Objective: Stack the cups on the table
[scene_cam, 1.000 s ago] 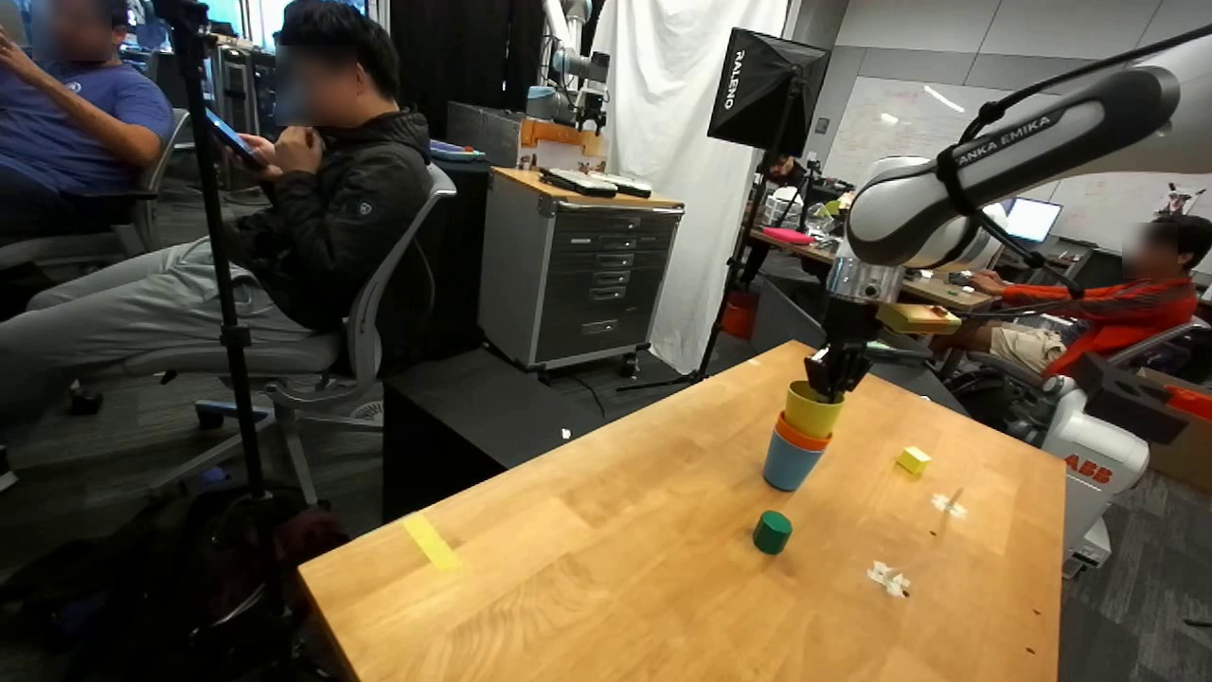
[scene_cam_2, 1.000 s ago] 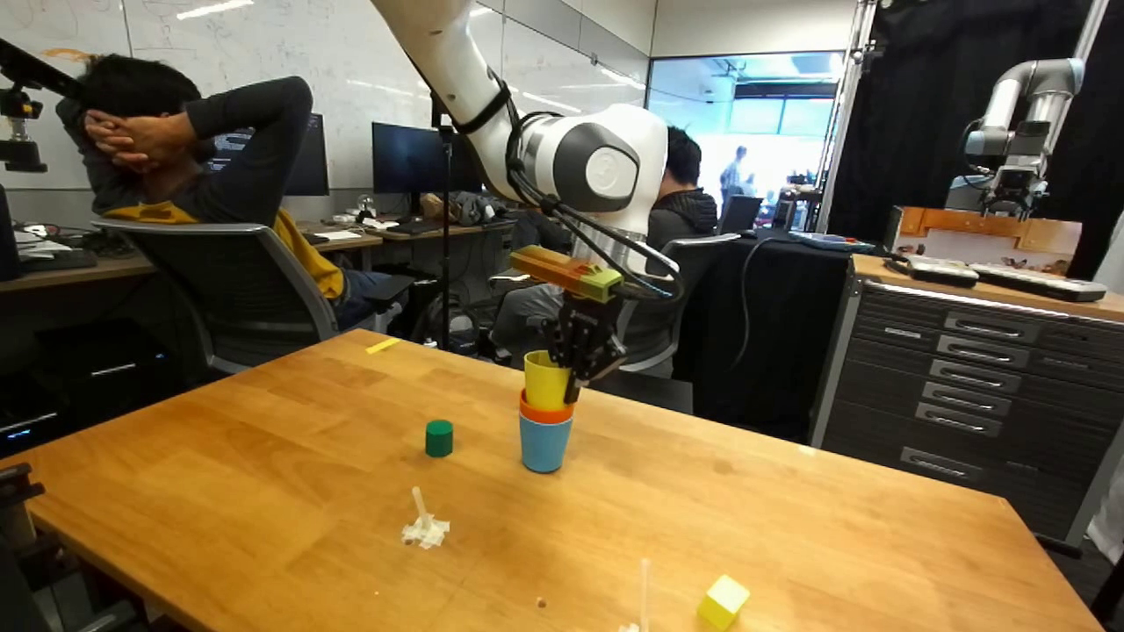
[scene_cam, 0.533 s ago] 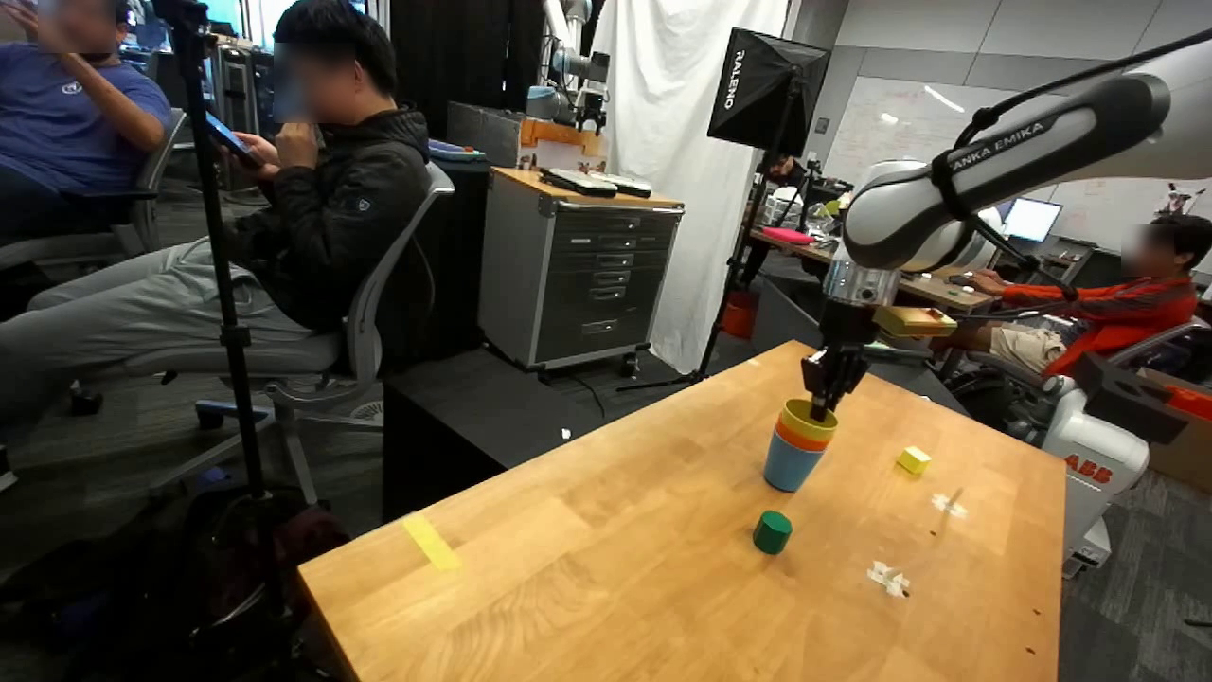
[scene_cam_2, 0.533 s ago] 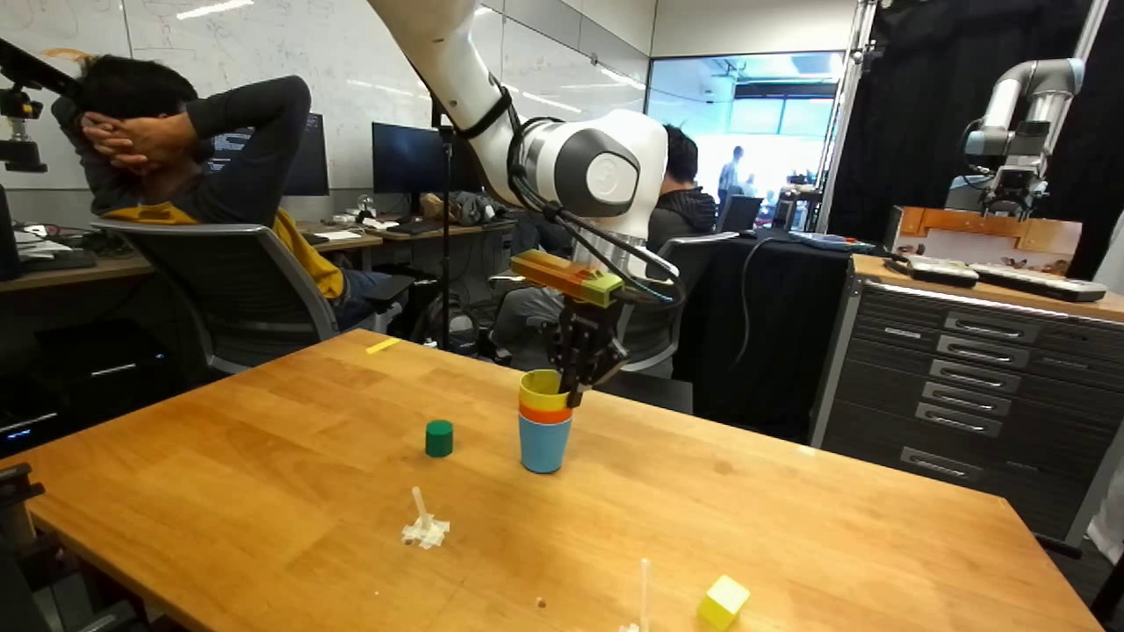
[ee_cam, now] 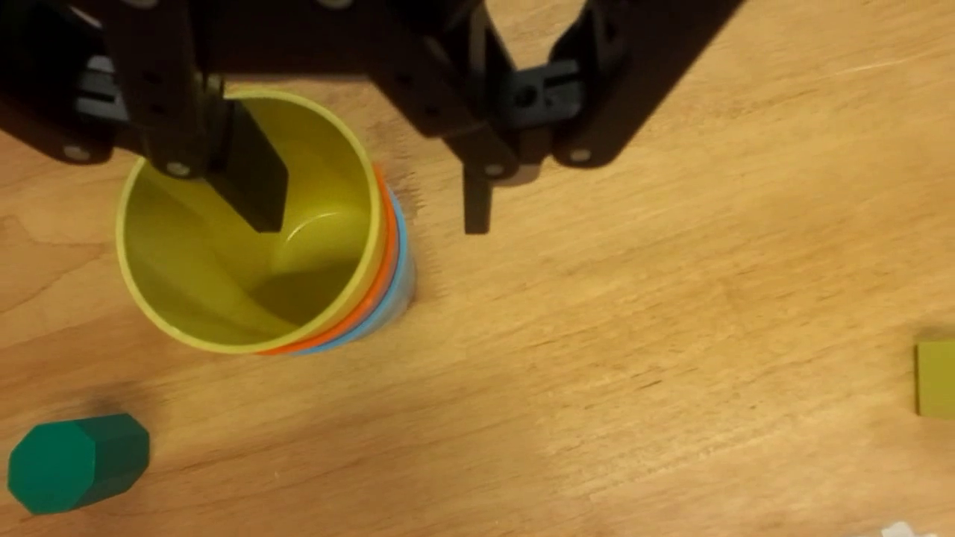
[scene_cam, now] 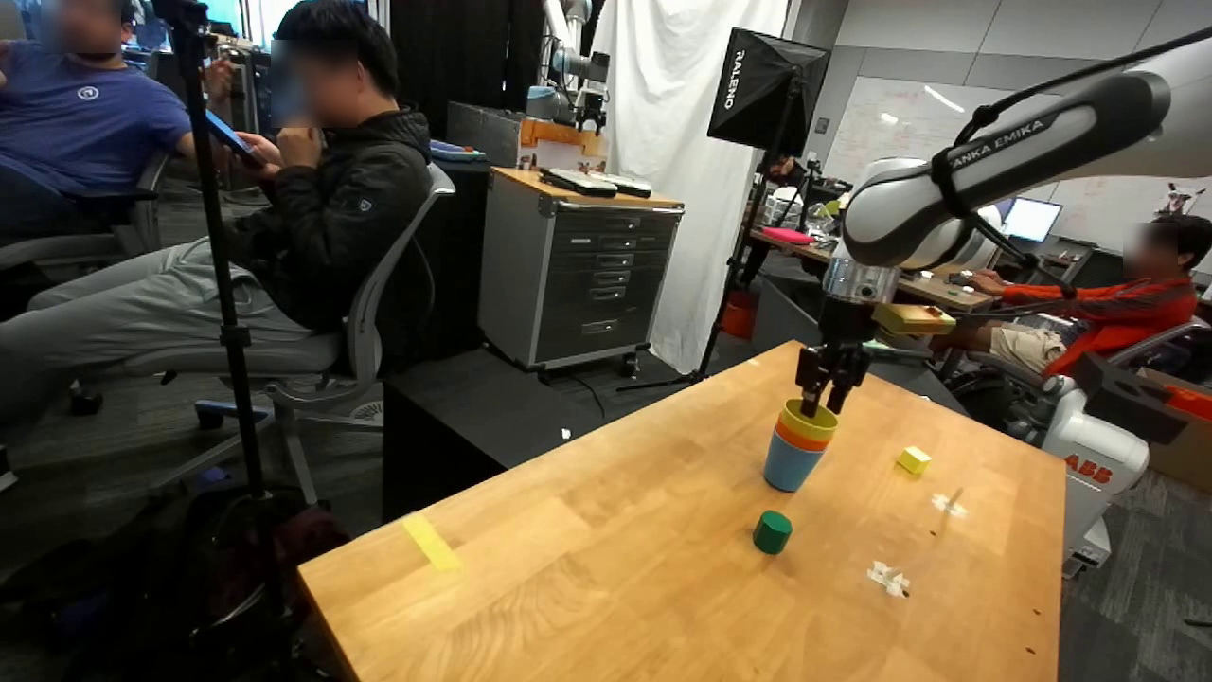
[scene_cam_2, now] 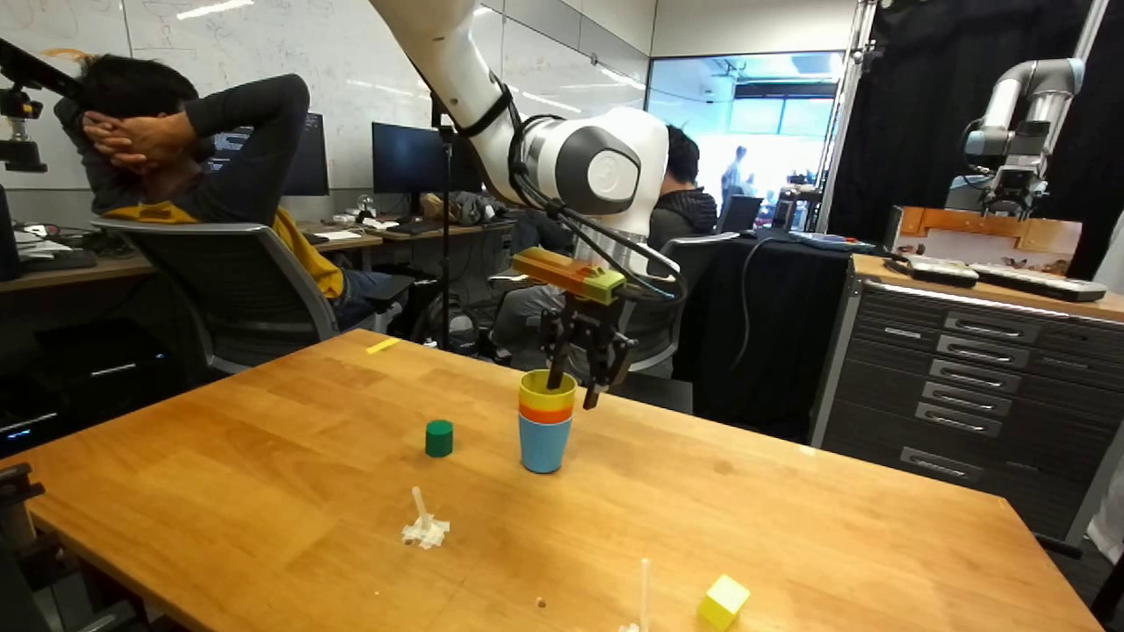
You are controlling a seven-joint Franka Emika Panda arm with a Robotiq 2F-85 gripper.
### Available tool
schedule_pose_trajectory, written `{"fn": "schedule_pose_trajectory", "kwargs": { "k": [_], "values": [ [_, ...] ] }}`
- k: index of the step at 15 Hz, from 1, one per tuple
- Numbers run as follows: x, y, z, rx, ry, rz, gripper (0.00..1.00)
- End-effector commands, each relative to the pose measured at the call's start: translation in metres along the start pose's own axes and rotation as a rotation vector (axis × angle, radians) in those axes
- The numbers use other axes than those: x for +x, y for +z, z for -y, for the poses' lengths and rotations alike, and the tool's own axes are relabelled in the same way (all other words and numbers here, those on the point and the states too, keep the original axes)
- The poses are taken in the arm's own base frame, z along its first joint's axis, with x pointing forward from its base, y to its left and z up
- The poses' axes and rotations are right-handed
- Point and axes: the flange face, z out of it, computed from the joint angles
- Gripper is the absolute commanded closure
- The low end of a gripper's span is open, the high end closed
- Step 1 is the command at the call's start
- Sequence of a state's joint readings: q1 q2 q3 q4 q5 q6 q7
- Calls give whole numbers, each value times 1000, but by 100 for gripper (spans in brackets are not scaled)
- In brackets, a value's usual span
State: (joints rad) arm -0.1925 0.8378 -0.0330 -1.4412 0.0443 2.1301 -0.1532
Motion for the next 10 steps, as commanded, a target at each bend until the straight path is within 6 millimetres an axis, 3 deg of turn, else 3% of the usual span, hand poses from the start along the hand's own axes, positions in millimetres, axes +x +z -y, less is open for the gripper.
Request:
{"fn": "schedule_pose_trajectory", "kwargs": {
  "k": [1,7,10],
  "values": [
    [1,-17,11,-7,-48,-9,26],
    [-21,-74,58,-36,-200,-34,7],
    [-52,-89,83,-55,-302,107,0]
  ]
}}
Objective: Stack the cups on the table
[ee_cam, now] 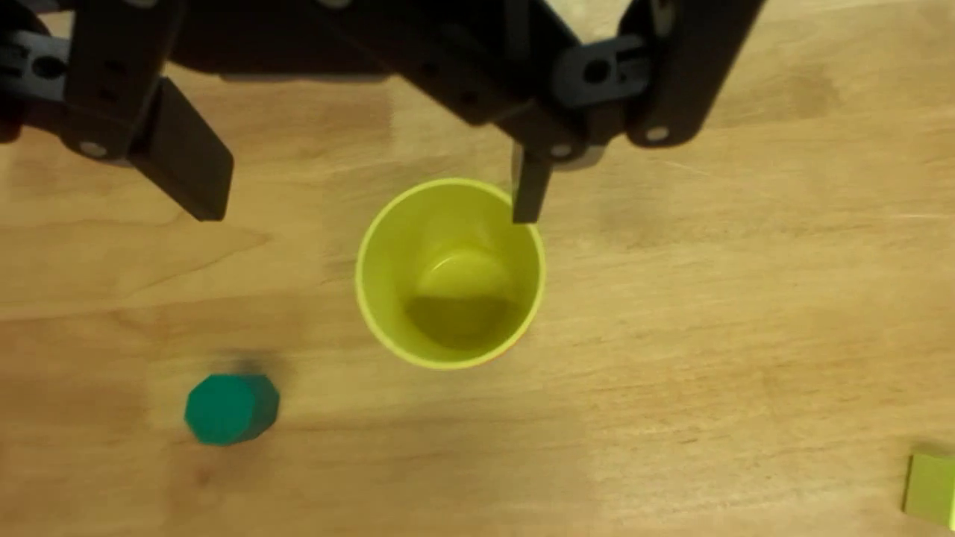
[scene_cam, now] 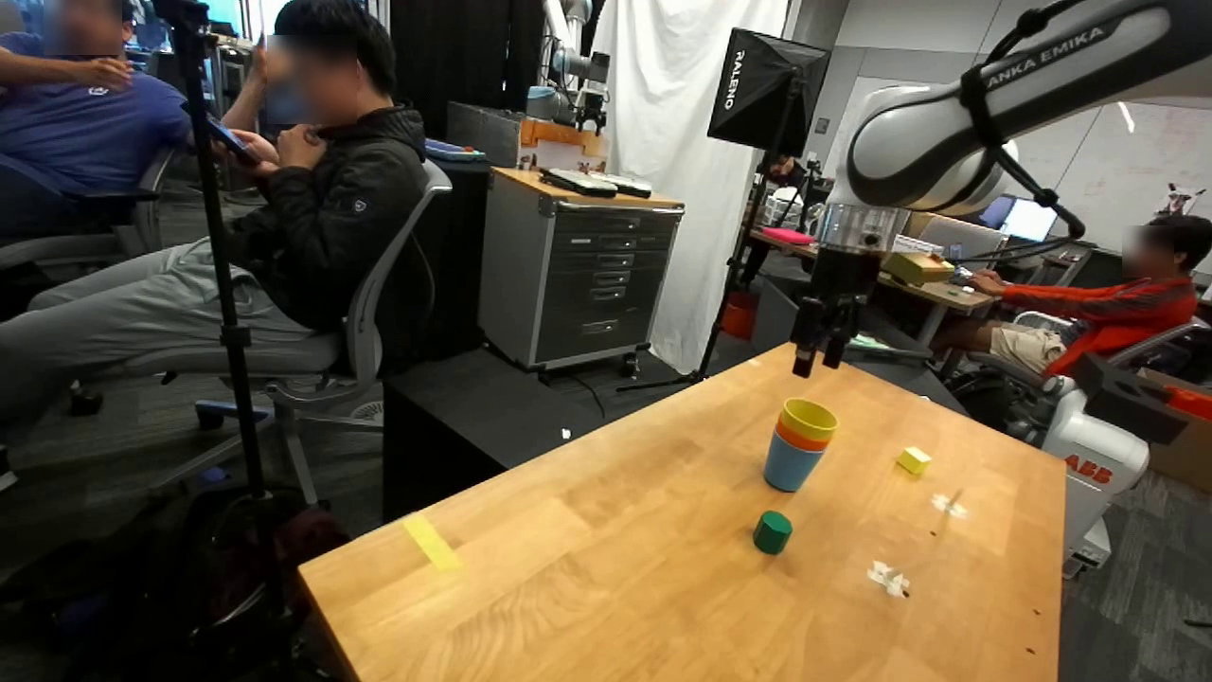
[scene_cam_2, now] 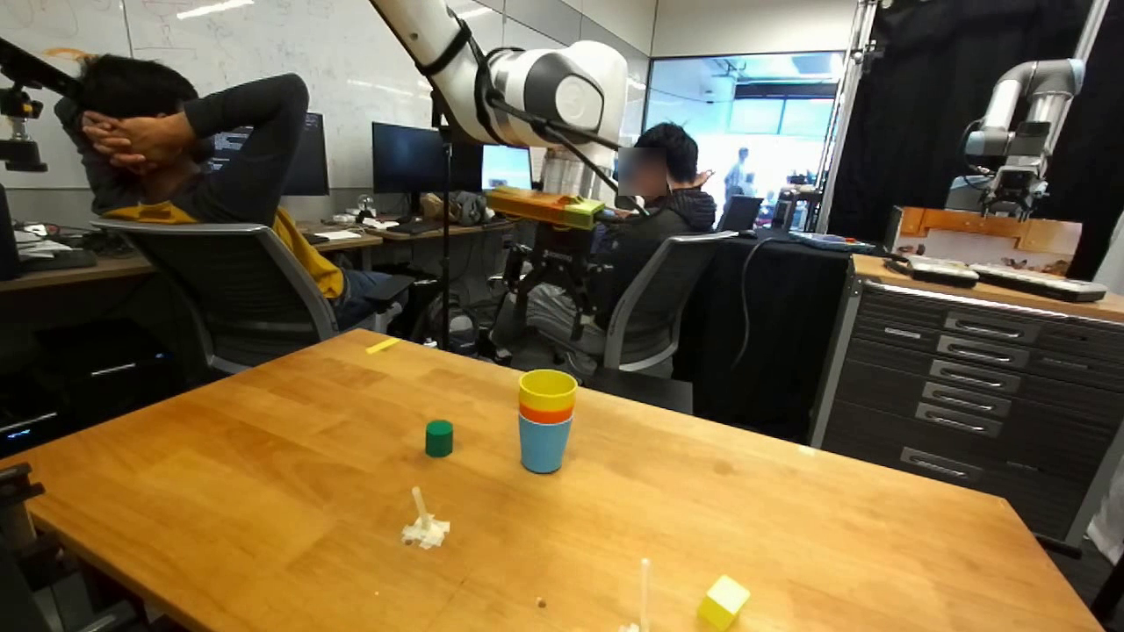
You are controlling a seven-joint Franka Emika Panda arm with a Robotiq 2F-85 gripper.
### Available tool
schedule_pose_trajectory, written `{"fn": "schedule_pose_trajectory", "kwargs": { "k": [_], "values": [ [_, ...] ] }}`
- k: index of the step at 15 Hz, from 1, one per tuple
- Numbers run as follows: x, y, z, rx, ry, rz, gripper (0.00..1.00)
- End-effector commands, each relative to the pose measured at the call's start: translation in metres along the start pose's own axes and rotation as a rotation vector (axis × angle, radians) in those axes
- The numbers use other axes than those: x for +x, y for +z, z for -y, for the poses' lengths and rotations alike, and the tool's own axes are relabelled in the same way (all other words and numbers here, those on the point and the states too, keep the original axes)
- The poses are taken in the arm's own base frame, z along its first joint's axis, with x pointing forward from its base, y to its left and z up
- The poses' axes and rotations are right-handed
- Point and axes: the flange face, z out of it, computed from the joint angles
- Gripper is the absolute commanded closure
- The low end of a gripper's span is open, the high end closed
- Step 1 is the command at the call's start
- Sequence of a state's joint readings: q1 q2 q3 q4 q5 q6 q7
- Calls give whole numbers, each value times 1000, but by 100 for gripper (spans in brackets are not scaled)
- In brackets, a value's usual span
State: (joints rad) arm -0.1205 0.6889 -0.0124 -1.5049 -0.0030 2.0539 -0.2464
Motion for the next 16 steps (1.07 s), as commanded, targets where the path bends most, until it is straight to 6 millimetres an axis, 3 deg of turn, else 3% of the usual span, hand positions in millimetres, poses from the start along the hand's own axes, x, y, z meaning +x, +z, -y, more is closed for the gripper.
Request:
{"fn": "schedule_pose_trajectory", "kwargs": {
  "k": [1,5,8,9,16],
  "values": [
    [-43,-25,33,1,-132,154,0],
    [-83,-35,52,-15,-250,341,0],
    [-106,-43,53,-82,-234,405,0],
    [-82,-31,48,-38,-227,374,0],
    [-84,-26,48,-39,-228,386,0]
  ]
}}
